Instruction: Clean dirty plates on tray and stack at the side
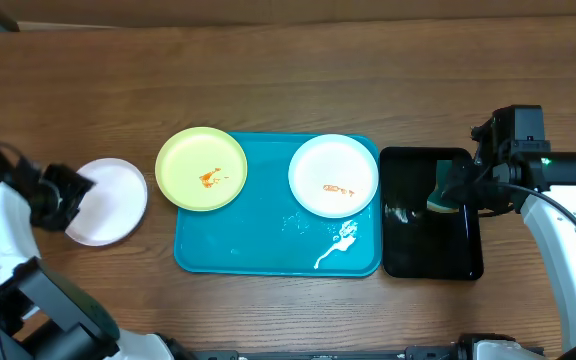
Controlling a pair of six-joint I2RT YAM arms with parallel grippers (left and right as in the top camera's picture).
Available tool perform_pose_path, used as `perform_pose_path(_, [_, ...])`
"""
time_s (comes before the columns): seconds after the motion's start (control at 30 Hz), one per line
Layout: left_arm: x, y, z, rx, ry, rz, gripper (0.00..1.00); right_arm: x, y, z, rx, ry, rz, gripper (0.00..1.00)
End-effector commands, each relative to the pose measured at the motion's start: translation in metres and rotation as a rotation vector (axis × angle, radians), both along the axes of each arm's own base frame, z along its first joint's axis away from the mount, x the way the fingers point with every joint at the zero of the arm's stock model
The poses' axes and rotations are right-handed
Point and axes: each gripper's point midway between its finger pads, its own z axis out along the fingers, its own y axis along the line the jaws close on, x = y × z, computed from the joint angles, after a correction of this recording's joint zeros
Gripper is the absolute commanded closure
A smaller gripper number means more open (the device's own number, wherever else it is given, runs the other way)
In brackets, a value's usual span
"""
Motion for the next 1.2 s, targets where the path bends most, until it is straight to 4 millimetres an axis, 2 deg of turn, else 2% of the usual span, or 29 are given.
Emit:
perform_pose_path(0.0, [0.036, -0.043, 0.034, 0.088, -0.162, -0.327, 0.37, 0.001, -0.002, 0.004, -0.007, -0.015, -0.002, 0.96])
perform_pose_path(0.13, [0.06, -0.075, 0.033, 0.182, -0.182, -0.494, 0.36, 0.0, -0.002, 0.004, -0.007, -0.011, -0.002, 0.96])
perform_pose_path(0.2, [0.068, -0.082, 0.03, 0.245, -0.164, -0.527, 0.34, 0.0, -0.002, 0.004, -0.007, -0.011, -0.002, 0.96])
perform_pose_path(0.4, [0.08, -0.085, 0.019, 0.421, -0.071, -0.558, 0.31, -0.002, -0.002, 0.003, -0.007, -0.005, -0.001, 0.96])
perform_pose_path(0.6, [0.083, -0.083, 0.009, 0.441, -0.048, -0.558, 0.31, -0.002, -0.002, 0.003, -0.007, -0.004, -0.002, 0.96])
perform_pose_path(0.7, [0.084, -0.087, -0.003, 0.409, -0.034, -0.582, 0.37, -0.002, -0.002, 0.003, -0.007, -0.005, -0.002, 0.96])
perform_pose_path(0.83, [0.087, -0.109, -0.023, 0.301, -0.063, -0.686, 0.39, -0.002, -0.002, 0.003, -0.007, -0.004, -0.002, 0.96])
perform_pose_path(1.03, [0.078, -0.113, -0.057, 0.234, 0.019, -0.704, 0.42, -0.002, -0.002, 0.003, -0.007, -0.004, -0.002, 0.96])
perform_pose_path(1.1, [0.077, -0.113, -0.061, 0.225, 0.031, -0.705, 0.49, -0.002, -0.002, 0.003, -0.007, -0.004, -0.002, 0.96])
perform_pose_path(1.17, [0.077, -0.114, -0.061, 0.221, 0.027, -0.706, 0.61, -0.002, -0.002, 0.003, -0.007, -0.004, -0.002, 0.96])
